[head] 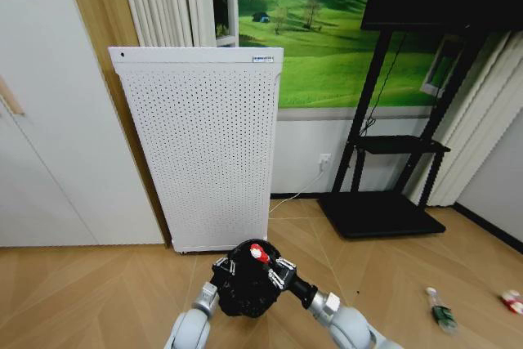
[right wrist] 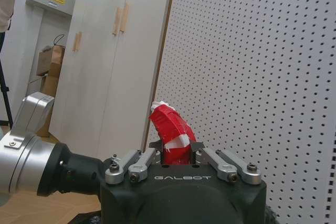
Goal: Pick up the trash bin and place the garbage on the floor into it.
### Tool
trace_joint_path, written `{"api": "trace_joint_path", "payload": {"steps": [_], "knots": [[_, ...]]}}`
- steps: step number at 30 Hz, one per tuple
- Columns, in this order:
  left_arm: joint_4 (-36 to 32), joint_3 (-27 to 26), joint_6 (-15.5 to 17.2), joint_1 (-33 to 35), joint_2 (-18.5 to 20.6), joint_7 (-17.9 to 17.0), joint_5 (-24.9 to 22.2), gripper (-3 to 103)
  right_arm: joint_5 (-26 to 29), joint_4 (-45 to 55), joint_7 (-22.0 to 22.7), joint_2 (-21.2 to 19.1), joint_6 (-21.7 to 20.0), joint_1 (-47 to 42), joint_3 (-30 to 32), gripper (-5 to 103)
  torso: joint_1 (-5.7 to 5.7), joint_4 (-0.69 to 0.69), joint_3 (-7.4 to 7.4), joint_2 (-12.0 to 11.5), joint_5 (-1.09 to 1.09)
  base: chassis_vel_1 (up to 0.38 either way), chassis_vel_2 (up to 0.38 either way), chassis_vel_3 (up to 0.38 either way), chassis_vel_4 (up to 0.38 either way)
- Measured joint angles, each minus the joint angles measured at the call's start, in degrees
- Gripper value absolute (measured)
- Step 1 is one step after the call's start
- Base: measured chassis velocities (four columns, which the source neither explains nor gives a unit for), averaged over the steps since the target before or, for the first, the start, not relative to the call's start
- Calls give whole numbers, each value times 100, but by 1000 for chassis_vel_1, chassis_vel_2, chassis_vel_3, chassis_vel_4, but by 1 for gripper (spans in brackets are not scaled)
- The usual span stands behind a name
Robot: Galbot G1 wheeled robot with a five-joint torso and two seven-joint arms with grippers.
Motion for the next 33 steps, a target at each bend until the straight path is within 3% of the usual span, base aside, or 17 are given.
{"api": "trace_joint_path", "payload": {"steps": [5, 8, 10, 12, 13, 21, 23, 24, 26, 29, 33], "knots": [[-75, -33, 10, 14, 23, 0, -26, 6, -158, -208, 58, 86, -67, 170, -317, 21, 0, 0, 0, 0, 0, 0, 0, 0, 0], [-93, -34, 11, 16, 25, 0, -37, 6, -159, -209, 74, 69, -138, 185, -345, 32, 0, 0, 0, 0, 0, 0, 0, 0, 0], [-98, -34, 11, 16, 25, 0, -38, 6, -159, -209, 76, 63, -147, 187, -344, 32, 0, 0, 0, 0, -1, 0, 0, 0, 0], [-102, -23, 11, 13, 14, 2, -39, 6, -159, -207, 78, 34, -158, 183, -307, 48, 0, 0, 0, 0, 0, 0, 0, 0, 0], [-102, -23, 11, 13, 14, 2, -39, 6, -159, -207, 78, 34, -158, 183, -307, 48, 0, 0, 0, 0, 0, 0, 0, 0, 0], [-139, -9, 11, 36, -4, 9, -38, 6, -172, -143, 115, -15, -158, 46, -187, 80, 0, 0, 0, 0, 0, 0, 0, 0, 0], [-147, -14, 11, 37, -3, 9, -38, 6, -165, -137, 141, -13, -158, 23, -159, 80, 0, 0, 0, 0, 0, 0, 0, 0, 0], [-174, -45, 11, 49, 11, 9, -39, 6, -109, -115, 200, -11, -171, -39, -52, 91, 0, 0, 0, 0, 0, 0, 0, 0, 0], [-255, -141, 11, 106, 62, 6, -65, 6, 93, -48, 266, -44, -243, -209, 272, 95, 0, 0, -1, 0, 1, 0, 0, 0, 0], [-313, -224, 13, 153, 118, 2, -91, 6, 229, -15, 281, -93, -292, -341, 531, 99, -1, 0, 0, 0, 0, 0, 0, 0, 0], [-614, -674, 68, 333, 408, -14, -221, 6, 695, 191, 448, -290, -366, -898, 1488, 100, -1, -1, -1, 1, 1, 0, 0, 0, 0]]}}
